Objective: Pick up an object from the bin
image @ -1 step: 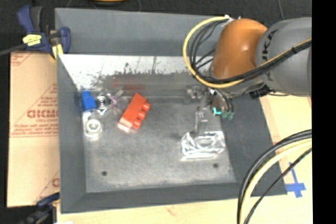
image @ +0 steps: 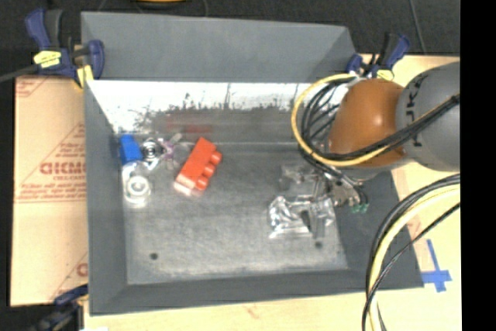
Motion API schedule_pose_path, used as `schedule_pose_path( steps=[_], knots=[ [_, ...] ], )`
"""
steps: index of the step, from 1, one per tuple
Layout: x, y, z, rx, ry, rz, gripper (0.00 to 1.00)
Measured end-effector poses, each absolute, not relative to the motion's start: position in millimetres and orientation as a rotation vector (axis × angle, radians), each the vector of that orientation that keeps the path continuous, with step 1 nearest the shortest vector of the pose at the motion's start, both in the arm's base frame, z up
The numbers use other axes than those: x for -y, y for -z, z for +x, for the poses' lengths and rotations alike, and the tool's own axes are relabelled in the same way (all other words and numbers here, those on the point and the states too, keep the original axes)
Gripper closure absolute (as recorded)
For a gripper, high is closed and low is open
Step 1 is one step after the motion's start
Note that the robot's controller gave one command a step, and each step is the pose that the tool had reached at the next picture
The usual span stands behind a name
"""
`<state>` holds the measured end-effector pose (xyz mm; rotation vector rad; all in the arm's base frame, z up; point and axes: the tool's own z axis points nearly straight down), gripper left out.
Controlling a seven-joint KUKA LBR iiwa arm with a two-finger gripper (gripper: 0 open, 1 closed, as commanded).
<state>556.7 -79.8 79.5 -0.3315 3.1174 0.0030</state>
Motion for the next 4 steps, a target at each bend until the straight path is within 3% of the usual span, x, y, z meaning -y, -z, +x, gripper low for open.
schedule_pose_path(
  steps=[1, 2, 3, 4],
  knots=[
    [82, -80, 555.2, -3.126, 0.001, -0.335, 1.0],
    [68, -236, 535.2, -3.108, 0.005, -0.369, 1.0],
    [-1, -262, 556.6, -3.067, 0.001, -0.64, 1.0],
    [-8, -165, 560.4, -3.131, -0.003, -0.28, 1.0]
  ],
)
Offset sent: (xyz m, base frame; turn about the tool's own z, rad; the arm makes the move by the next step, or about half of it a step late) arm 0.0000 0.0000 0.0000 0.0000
